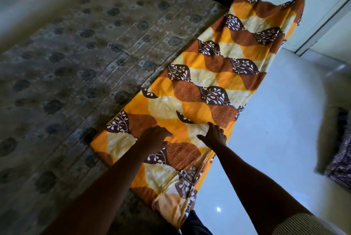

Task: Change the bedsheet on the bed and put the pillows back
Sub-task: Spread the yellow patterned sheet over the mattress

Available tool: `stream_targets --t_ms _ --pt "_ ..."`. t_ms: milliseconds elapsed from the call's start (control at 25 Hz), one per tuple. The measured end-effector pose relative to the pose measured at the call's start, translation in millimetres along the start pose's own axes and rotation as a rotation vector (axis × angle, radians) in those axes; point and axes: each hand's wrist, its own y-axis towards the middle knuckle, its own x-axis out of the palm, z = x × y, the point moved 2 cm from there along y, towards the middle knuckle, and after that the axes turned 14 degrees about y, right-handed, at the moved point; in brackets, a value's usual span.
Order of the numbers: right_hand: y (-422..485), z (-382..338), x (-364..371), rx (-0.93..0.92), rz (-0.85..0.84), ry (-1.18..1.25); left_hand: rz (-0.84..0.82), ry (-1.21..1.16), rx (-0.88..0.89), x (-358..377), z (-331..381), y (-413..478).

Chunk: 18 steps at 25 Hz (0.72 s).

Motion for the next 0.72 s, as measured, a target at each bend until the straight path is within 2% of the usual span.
stream_targets --t_ms 80,120,200,280,360,400,480,600,720 --pt "-4 0 6 0.031 0.093 -0.147 0.156 0.137 0.027 5 3 7" --pt "-12 -3 9 -0.021 0.125 -0.159 0.209 0.189 0.007 7 3 10" --pt "-32 -11 18 -0.221 0.082 -0.038 0.187 0.18 -0.053 3 6 19" --pt "-61 -15 22 -0.422 -0.041 0.121 0.111 0.344 0.032 -6 8 32" --pt "-87 -12 20 -0.585 -0.021 0.133 -0.089 0.581 0.198 -15 6 39" --pt "-96 -10 20 -0.607 0.012 0.123 -0.192 0.635 0.212 -14 1 37" --pt "-113 -7 23 -0.59 0.05 0.122 -0.265 0.562 0.129 -8 -15 21" --pt "-147 -13 48 -0.604 0.002 0.1 -0.122 0.372 0.052 6 -31 -47" --pt "-197 -25 94 -0.676 -0.041 0.017 -0.07 0.269 -0.032 48 -47 -139"
